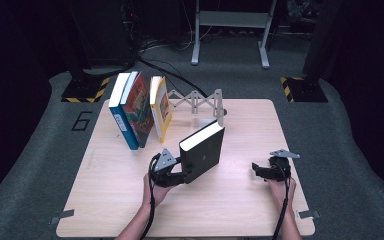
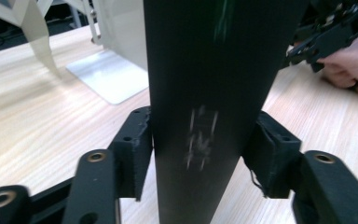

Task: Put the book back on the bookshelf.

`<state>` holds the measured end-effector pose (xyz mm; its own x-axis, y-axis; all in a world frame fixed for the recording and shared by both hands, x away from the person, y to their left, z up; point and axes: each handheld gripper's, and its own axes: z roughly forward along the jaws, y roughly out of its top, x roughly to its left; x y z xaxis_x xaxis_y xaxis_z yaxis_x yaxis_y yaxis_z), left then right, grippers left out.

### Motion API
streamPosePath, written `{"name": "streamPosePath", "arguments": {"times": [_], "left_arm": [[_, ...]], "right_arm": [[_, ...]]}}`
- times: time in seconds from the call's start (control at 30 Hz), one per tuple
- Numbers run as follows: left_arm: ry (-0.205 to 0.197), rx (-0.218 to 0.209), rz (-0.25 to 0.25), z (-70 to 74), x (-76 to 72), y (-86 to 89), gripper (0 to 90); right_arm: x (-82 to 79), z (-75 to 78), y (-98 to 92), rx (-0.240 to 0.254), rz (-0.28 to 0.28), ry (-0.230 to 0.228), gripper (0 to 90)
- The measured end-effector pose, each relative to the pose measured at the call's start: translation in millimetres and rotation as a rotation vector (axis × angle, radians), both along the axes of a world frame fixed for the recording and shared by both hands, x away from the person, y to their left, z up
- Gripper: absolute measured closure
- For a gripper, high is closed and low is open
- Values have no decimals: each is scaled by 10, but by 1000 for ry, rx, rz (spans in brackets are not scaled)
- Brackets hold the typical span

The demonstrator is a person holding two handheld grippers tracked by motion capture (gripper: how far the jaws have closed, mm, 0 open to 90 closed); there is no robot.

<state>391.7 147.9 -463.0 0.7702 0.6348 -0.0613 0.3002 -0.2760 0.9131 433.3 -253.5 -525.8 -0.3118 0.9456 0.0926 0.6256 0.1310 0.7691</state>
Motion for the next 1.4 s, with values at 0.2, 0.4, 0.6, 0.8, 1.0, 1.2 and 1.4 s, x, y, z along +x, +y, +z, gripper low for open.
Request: {"name": "streamPosePath", "arguments": {"times": [0.2, 0.4, 0.6, 0.8, 1.0, 1.2, 1.4], "left_arm": [[0, -29, -16, 179, 51, -73, 321], [-30, -20, -7, 299, 56, -130, 348], [-52, -2, 18, 302, 92, -129, 481], [-64, 13, 25, 304, 89, -142, 528], [-83, 4, 45, 287, 53, -166, 544], [-105, 1, 86, 299, 44, -149, 547], [-122, -1, 123, 327, 56, -64, 547]], "right_arm": [[2, -4, -2, 2, 3, 1, 147], [5, -5, 1, -1, 9, 7, 147], [5, -7, 15, -10, 5, 15, 148], [12, -10, 24, -23, 4, 14, 150], [12, -10, 19, -24, 9, 13, 149], [9, -8, 18, -17, 6, 15, 148], [11, -9, 18, -22, 9, 12, 148]]}}
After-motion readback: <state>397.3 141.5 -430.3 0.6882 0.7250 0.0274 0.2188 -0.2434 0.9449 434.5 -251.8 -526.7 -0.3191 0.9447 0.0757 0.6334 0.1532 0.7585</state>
